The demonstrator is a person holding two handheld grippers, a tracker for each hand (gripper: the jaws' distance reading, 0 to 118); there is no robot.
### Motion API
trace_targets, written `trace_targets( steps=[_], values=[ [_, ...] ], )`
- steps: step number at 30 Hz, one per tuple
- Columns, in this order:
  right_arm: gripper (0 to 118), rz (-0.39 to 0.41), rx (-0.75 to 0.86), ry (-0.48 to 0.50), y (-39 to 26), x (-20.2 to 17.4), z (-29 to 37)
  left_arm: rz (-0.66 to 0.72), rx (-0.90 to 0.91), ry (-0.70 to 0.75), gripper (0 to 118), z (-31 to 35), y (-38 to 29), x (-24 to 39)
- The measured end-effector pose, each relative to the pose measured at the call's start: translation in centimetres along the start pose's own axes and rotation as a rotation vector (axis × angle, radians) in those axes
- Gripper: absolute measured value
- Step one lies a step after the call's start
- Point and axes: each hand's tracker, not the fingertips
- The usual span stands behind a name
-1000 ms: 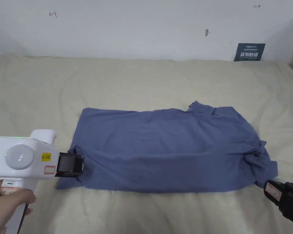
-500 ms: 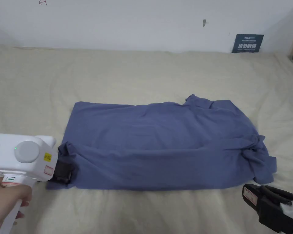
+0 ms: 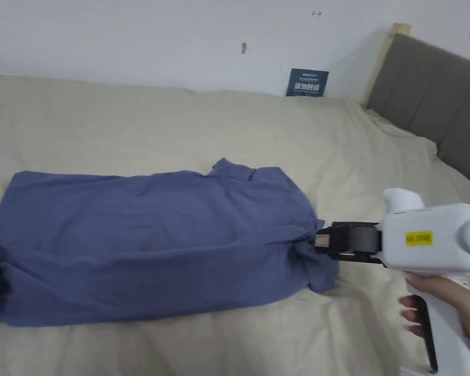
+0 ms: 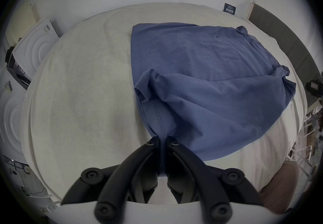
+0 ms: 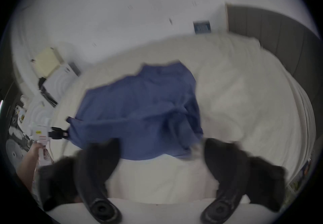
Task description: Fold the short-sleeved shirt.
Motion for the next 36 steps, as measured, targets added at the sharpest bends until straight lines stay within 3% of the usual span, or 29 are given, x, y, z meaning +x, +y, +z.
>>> trace_targets(
  steps=[1,4,9,10,11,12,13,15,19,30,36],
  values=[
    [103,-0.024,-0.032,-0.021,0.5,0.6,-1.2,0.003,0.004,-0.002,7,0.1,0.2,0.0],
    [103,-0.055,-0.102,-0.047,1.3,1.4,-3.7,0.016,0.015,-0.001,7,0.5,0.3,-0.1],
    [102,-0.01,-0.238,-0.068,1.2,1.0,-7.7,0.008,-0.005,0.007,7,0.2,0.6,0.2],
    [88,0.001,-0.23,-0.067,1.0,0.8,-8.1,0.008,-0.01,0.008,7,0.2,0.6,0.2],
    [61,0.017,-0.228,-0.071,0.9,0.7,-8.5,0.007,-0.012,0.009,7,0.1,0.6,0.2],
    [20,0.013,-0.229,-0.078,0.9,0.8,-9.2,0.005,-0.013,0.01,7,0.0,0.5,0.3],
    [4,0.0,-0.238,-0.1,0.6,0.9,-9.8,0.001,-0.015,0.009,7,-0.1,0.5,0.4],
    [4,-0.04,-0.234,-0.072,0.4,1.5,-9.8,-0.012,-0.019,0.011,7,-0.2,0.3,0.5],
    [4,0.029,-0.21,-0.056,0.2,1.7,-8.3,-0.003,-0.022,0.014,7,0.2,0.4,0.2],
    [4,0.058,-0.165,0.029,-0.1,1.0,0.9,0.011,0.035,-0.037,7,6.3,0.1,-0.1],
    [4,0.075,-0.191,0.041,-4.6,0.9,6.3,0.025,0.03,-0.081,7,10.4,-4.6,0.4]
  ],
)
